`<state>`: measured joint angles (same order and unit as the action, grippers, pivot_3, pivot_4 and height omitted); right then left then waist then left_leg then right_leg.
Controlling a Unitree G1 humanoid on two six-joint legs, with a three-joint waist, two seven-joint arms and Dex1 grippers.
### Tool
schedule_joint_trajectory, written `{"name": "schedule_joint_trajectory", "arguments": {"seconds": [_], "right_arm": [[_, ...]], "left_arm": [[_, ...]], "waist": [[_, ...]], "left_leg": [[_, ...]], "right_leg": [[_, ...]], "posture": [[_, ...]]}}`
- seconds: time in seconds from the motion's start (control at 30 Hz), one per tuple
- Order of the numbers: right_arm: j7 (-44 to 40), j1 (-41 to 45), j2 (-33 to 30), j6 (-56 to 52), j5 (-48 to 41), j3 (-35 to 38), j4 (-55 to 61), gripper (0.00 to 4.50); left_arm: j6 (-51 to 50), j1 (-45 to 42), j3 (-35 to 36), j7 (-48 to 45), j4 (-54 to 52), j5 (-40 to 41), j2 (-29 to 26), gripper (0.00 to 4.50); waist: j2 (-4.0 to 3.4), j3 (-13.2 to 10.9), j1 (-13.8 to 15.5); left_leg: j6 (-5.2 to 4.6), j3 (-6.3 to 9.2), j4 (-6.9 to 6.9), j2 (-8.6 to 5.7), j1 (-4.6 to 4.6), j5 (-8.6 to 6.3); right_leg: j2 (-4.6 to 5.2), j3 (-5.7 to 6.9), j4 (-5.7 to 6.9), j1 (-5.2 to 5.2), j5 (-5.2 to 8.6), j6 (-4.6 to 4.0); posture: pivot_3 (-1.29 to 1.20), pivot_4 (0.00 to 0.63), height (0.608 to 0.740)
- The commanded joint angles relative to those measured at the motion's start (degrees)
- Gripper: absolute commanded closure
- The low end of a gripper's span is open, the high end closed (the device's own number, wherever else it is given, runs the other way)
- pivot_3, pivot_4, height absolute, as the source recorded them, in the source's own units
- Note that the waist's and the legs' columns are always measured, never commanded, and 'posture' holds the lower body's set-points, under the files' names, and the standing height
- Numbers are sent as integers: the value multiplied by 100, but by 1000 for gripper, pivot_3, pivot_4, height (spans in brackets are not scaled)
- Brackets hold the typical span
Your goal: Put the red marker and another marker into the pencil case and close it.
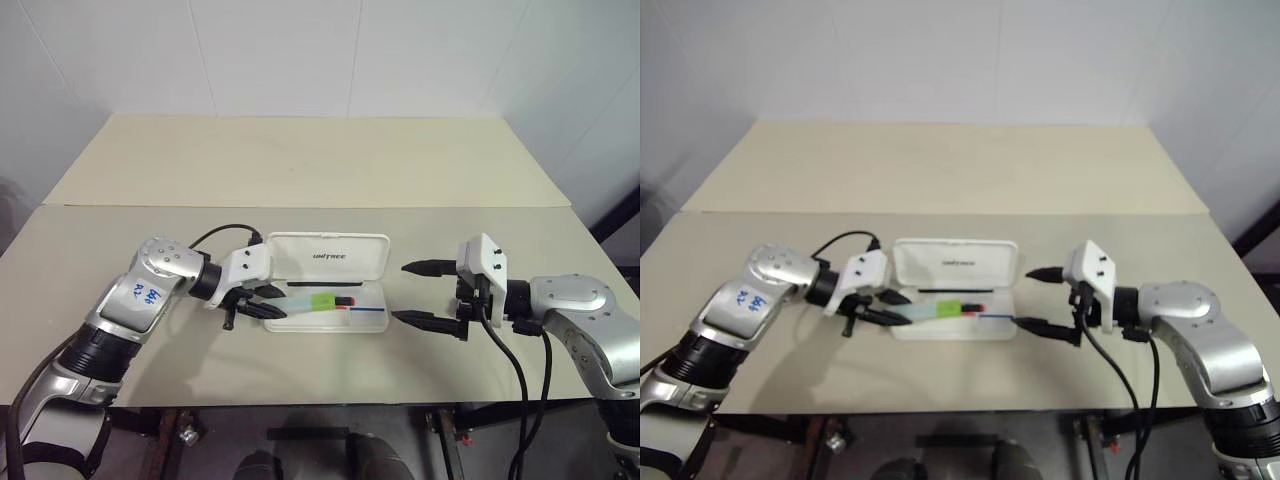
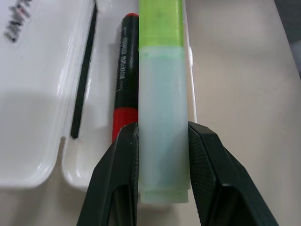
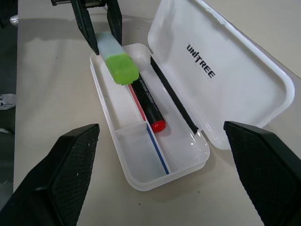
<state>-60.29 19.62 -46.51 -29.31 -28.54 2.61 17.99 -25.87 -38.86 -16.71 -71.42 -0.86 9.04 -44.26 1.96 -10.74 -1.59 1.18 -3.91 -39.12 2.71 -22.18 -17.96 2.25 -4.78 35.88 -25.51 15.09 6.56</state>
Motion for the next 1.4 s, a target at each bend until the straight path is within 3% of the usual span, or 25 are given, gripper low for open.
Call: {"name": "schedule_joint_trajectory", "arguments": {"seconds": [0.03,0.7,1.07,1.27,1.4], "right_arm": [[99,-4,13,-19,-139,176,257,0],[378,-50,118,-39,-233,145,385,0],[440,-1,195,-16,-209,105,383,0],[683,55,246,-332,-308,161,390,0],[1216,156,92,-1173,-327,240,465,0]], "left_arm": [[18,-159,-14,-59,47,-60,39,3444],[-2,-243,-224,-74,287,-303,359,3444],[-5,-338,-164,-129,251,-222,524,26],[46,-325,323,-66,-4,208,631,26],[220,-42,928,-305,-301,815,477,26]], "waist": [[0,0,-5],[0,0,0],[0,0,1],[0,0,-2],[0,0,-7]], "left_leg": [[0,0,0,0,0,0],[-1,0,-1,0,1,1],[-2,0,-2,-1,0,1],[-2,0,-2,-1,1,2],[-3,0,-2,0,1,2]], "right_leg": [[0,-1,0,0,0,0],[-2,-5,1,0,-2,3],[-1,-6,0,2,-3,4],[-2,-6,2,2,-3,5],[-1,-7,2,2,-3,5]], "posture": [[0,150,740],[0,150,740],[0,150,740],[0,150,740],[0,150,740]]}}
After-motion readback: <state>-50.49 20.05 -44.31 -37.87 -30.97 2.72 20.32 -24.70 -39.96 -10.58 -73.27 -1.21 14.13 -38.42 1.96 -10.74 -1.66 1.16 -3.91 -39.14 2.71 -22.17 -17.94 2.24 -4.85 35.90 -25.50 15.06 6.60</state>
